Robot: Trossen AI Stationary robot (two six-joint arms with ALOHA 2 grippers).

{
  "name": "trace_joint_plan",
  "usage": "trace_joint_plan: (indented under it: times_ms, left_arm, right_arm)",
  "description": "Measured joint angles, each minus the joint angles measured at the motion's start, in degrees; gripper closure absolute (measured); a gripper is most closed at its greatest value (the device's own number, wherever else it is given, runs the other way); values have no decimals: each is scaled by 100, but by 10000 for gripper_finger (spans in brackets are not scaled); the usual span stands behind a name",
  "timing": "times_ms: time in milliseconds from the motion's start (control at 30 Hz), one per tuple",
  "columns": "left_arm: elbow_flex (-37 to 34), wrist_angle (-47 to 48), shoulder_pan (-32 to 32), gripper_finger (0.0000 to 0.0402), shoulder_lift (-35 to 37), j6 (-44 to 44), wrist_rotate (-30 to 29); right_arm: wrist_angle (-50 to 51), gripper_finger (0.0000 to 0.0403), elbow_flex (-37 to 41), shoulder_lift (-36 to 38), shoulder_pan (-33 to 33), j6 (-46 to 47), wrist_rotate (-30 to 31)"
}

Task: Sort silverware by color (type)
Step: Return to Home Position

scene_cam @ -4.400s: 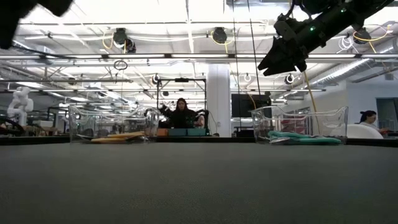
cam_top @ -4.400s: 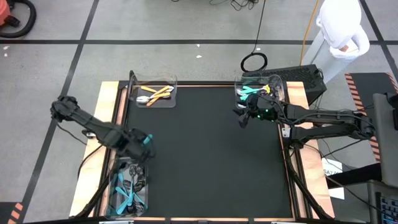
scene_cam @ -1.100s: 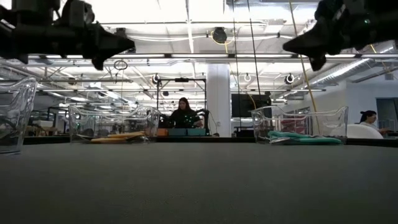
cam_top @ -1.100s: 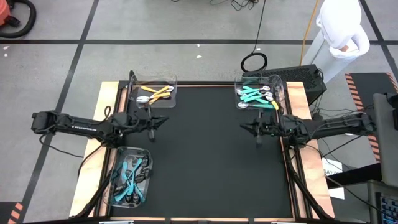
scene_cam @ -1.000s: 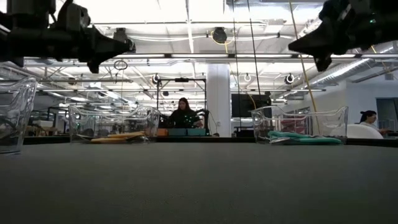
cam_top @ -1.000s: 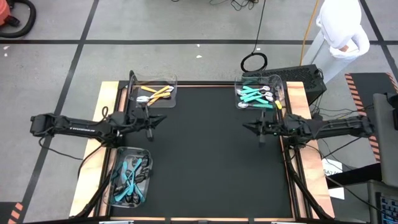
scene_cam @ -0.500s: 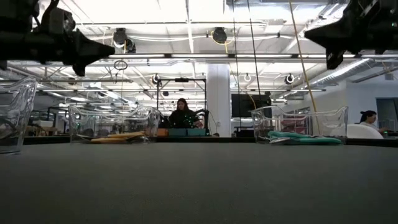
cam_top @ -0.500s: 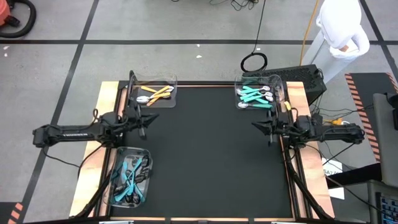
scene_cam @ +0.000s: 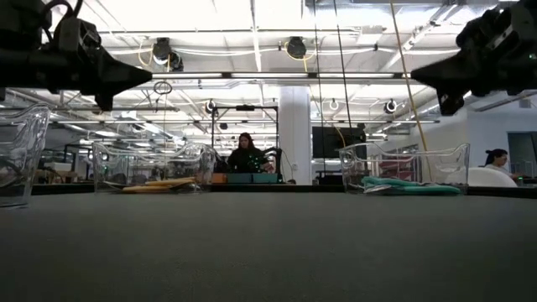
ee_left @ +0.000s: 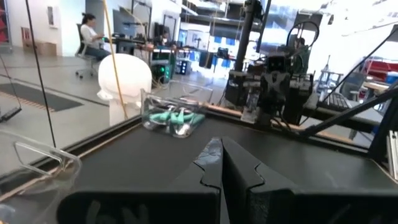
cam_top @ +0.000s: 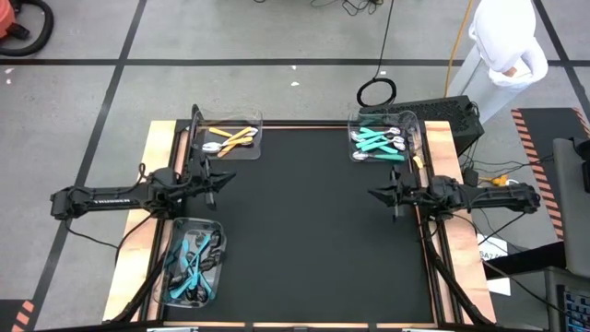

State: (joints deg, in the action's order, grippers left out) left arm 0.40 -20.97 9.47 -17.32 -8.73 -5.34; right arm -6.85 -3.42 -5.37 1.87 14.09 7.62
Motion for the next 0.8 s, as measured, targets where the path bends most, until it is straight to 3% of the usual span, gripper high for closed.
trace_joint_plan:
  times_ms: [267,400,533,800]
  left_arm:
    - [110,125,1,400,375,24,576]
    - [161,646,1,400,1036,32,445]
    - [144,1536,-37,400,1733,-48,96]
    - [0,1451,-178,400,1722,-103,-271]
  right_arm:
    - [-420,403,143,88,-2,-104,-19]
    - [295,403,-81,279,-2,-217,-20]
    - [255,403,-140,535,-2,-279,-22]
    - [39,403,78,510,0,-239,-21]
